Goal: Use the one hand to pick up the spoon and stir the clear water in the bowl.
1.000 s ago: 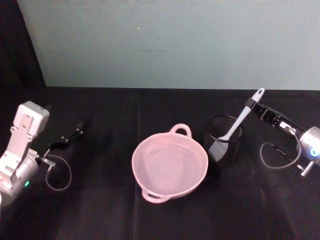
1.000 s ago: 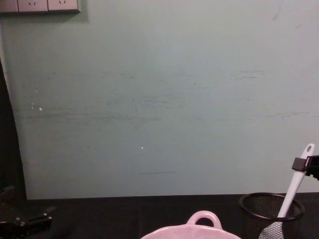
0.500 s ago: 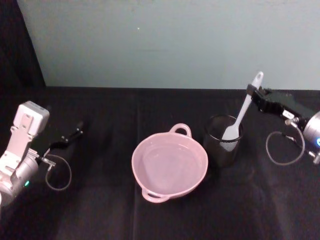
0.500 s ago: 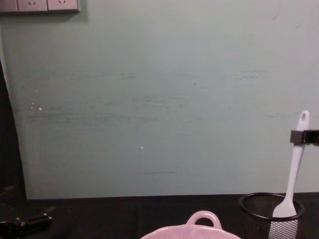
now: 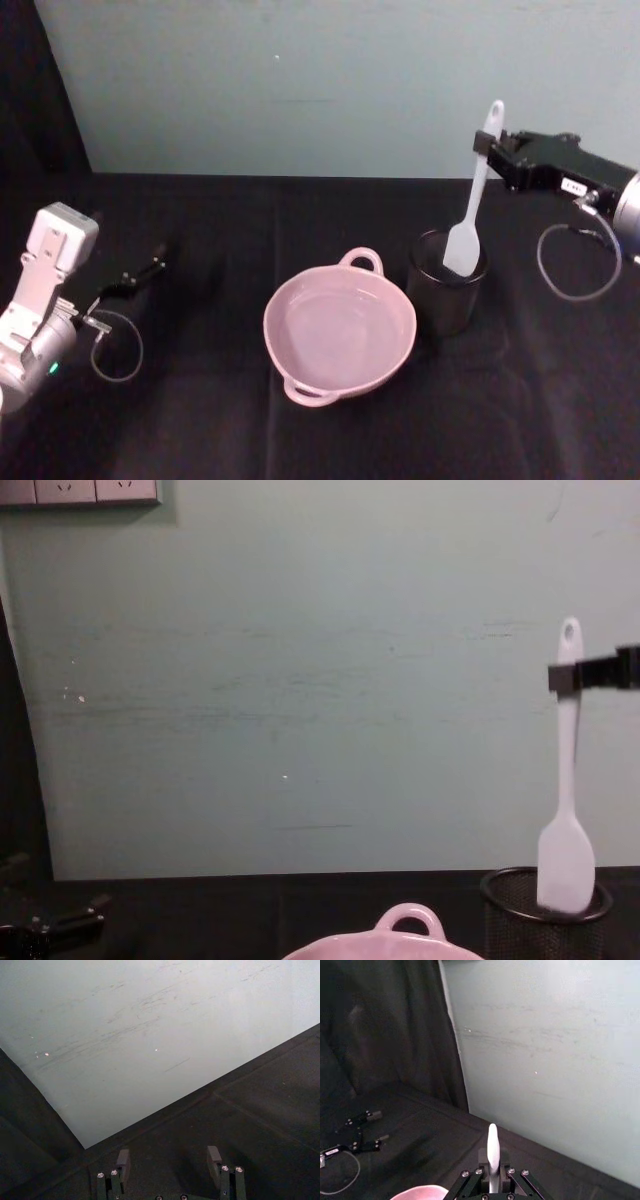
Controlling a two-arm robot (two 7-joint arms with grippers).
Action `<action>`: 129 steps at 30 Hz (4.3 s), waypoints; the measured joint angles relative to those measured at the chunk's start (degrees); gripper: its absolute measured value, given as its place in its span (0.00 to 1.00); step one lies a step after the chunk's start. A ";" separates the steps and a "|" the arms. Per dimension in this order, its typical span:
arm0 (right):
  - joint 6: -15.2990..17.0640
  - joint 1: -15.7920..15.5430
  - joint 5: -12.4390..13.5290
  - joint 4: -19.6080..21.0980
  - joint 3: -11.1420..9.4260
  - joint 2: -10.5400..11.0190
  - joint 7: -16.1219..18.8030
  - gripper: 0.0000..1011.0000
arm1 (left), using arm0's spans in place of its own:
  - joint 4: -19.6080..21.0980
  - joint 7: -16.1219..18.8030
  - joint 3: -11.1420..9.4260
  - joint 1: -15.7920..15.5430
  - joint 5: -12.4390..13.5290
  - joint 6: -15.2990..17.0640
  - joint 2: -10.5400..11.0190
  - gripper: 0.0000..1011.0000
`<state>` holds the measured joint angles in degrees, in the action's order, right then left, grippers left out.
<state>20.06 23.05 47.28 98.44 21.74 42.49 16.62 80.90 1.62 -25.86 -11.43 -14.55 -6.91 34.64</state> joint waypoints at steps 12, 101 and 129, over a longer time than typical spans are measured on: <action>2.99 5.77 -3.95 3.87 1.64 -0.15 0.94 0.12 | 0.00 0.00 0.00 0.00 0.00 0.00 0.00 0.99; -22.32 2.20 -20.78 -15.17 11.03 -15.43 17.99 0.12 | 0.00 0.00 0.00 0.00 0.00 0.00 0.00 0.99; -25.28 -4.58 -24.19 -7.34 7.77 -12.91 17.24 0.12 | 0.00 0.00 0.00 0.00 0.00 0.00 0.00 0.99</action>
<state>-5.23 18.46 23.09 91.11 29.51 29.58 33.86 80.90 1.62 -25.86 -11.43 -14.55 -6.91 34.64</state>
